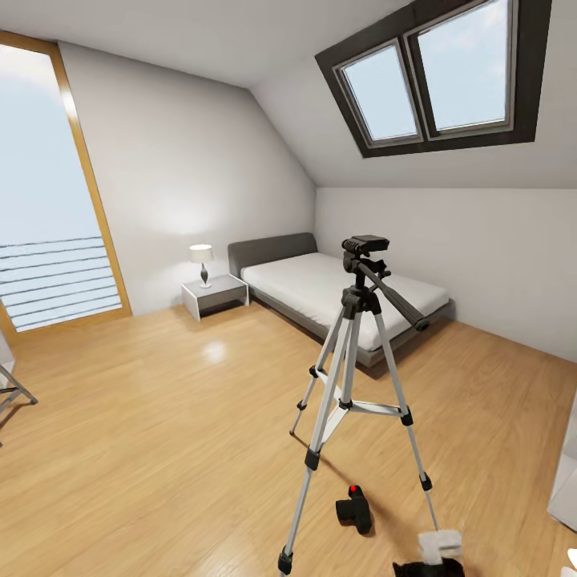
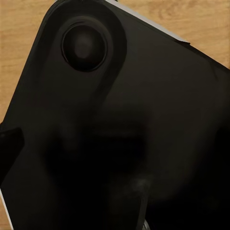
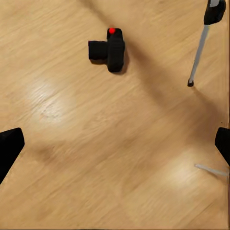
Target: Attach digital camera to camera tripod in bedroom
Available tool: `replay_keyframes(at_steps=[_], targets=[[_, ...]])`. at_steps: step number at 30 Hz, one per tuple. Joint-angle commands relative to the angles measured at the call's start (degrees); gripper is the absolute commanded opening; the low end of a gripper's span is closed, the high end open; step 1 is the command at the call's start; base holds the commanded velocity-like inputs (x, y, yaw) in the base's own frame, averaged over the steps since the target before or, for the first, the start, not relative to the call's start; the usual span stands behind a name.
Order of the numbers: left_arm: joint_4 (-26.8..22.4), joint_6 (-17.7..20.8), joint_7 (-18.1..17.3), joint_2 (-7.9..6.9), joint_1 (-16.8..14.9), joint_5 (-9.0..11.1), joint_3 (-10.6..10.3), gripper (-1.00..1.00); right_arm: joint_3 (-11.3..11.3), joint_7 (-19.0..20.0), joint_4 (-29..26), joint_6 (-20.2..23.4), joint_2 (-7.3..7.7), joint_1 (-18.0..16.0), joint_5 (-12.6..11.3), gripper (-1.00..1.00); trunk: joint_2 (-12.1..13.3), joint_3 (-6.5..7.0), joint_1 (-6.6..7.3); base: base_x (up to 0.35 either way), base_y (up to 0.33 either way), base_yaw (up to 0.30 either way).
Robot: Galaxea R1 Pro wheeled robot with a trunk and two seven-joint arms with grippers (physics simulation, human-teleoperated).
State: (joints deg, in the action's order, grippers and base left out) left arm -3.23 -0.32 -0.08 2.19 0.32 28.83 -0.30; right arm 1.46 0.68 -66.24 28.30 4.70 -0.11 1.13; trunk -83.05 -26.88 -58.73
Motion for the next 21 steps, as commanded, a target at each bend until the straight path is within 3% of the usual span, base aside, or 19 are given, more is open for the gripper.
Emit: replay_keyframes(at_steps=[1, 7, 21], targets=[[-0.1, 0.0, 0.0, 0.01, 0.0, 0.3, 0.0, 1.00, -0.4, 0.1, -3.9, 3.1, 0.02, 0.0, -0.2, 1.00, 0.0, -0.05, 0.00, 0.000, 0.000, 0.000], [-0.1, 0.0, 0.0, 0.05, 0.0, 0.3, 0.0, 1.00, -1.9, 0.1, -19.6, 15.1, -0.03, -1.4, -1.2, 1.00, 0.0, -0.05, 0.00, 0.000, 0.000, 0.000], [-0.1, 0.0, 0.1, 0.01, 0.0, 0.3, 0.0, 1.00, -2.2, 0.1, -23.7, 18.4, -0.44, -7.1, -1.9, 1.00, 0.0, -0.05, 0.00, 0.000, 0.000, 0.000]])
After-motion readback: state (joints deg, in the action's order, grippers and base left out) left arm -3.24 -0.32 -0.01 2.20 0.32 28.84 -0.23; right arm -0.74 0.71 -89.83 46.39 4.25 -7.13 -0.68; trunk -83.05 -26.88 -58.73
